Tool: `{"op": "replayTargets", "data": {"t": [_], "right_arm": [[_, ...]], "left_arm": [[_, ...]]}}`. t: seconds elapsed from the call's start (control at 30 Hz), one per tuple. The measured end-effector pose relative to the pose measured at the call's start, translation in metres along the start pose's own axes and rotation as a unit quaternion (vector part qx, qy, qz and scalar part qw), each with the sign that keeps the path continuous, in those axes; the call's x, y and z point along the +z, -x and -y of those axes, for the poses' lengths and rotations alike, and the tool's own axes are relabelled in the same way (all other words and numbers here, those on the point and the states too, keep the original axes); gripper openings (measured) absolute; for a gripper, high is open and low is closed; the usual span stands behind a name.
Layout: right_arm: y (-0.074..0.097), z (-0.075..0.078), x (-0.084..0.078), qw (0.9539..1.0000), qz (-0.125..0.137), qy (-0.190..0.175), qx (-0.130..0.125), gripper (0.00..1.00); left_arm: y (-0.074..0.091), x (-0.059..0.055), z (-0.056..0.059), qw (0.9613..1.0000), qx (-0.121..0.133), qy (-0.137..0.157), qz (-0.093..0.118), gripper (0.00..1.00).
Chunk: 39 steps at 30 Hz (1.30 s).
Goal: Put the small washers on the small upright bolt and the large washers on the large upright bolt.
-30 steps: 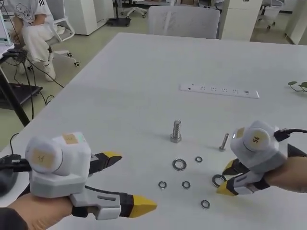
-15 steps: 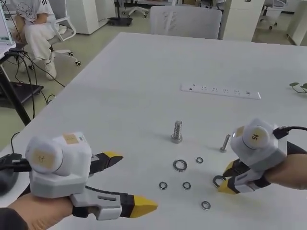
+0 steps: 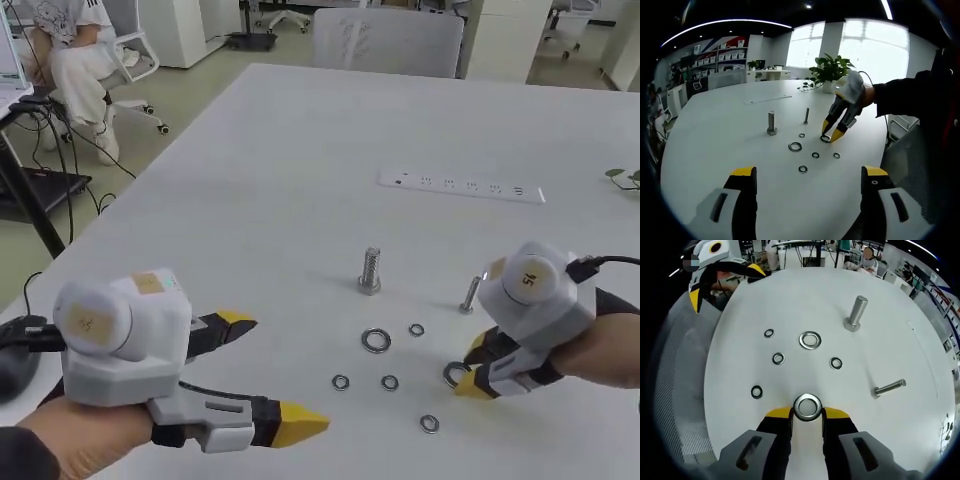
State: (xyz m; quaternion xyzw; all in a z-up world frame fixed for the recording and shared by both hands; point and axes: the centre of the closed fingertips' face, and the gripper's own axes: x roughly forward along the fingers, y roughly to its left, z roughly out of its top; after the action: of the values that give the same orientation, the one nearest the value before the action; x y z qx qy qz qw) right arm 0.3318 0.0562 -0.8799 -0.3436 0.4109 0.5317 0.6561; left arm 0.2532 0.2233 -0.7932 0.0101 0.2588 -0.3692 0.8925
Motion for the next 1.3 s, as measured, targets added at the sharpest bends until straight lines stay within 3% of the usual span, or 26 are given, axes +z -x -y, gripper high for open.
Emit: {"op": "replayTargets", "data": {"t": [0.43,0.77,1.3], "right_arm": [[0.015,0.003,0.014,0.9999,0.003,0.010,-0.006,0.23],[0.040,0.009,0.042,0.9992,0.022,0.026,-0.024,0.23],[0.060,0.030,0.088,0.9960,0.044,0.057,-0.053,0.23]], "left_arm": [[0.000,0.002,0.002,1.0000,0.001,-0.002,0.002,0.85],[0.000,0.004,0.003,1.0000,0.000,-0.002,0.005,0.85],[0.001,0.006,0.001,1.0000,0.001,-0.003,0.008,0.85]]}}
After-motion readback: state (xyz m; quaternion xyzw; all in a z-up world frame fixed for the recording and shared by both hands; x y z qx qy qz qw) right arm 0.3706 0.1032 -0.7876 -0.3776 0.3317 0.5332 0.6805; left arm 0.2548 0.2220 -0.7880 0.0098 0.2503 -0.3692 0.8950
